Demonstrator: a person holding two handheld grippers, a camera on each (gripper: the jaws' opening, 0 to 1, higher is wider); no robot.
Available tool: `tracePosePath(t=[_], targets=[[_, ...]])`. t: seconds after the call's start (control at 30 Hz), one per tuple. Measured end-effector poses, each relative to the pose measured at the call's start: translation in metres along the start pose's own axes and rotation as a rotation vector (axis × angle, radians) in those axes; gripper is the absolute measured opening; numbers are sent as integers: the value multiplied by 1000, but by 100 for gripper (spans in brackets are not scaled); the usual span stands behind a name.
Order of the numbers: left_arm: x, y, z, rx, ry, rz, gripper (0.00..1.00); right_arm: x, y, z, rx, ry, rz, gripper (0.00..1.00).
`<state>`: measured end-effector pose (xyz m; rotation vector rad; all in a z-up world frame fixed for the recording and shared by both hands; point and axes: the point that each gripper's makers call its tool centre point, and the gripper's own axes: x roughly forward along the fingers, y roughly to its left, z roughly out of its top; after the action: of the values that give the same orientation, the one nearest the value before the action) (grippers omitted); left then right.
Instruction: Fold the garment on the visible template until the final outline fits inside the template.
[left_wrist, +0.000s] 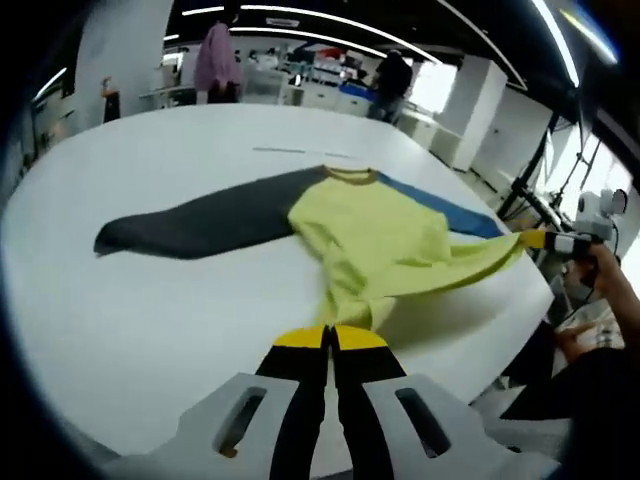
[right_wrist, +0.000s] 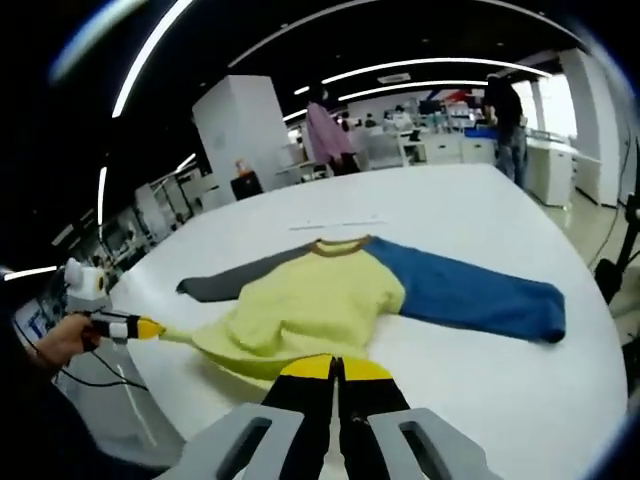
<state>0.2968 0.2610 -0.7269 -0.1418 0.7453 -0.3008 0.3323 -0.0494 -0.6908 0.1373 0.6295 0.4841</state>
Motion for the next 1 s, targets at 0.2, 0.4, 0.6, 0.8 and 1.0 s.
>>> tracePosePath(t=[0.2,0.4,0.6,0.8,1.0], targets=[[-10,1,-5,15,9,4,0,-14,-6,-9,-20,21,-38,0],[-20,-1,-15,17,30,2,0,-27,-10,-22,1,53,-53,0],[-27,-7,-29,31,71,-7,0,-39,-9,-38,-5,103,-59,0],[-23,-4,-47,58,114,-6,0,-42,-10,-64,-56,180,-82,0],[-16,5,-69,100,169,11,0,-38,-19,-91,-84,221,-109,0]])
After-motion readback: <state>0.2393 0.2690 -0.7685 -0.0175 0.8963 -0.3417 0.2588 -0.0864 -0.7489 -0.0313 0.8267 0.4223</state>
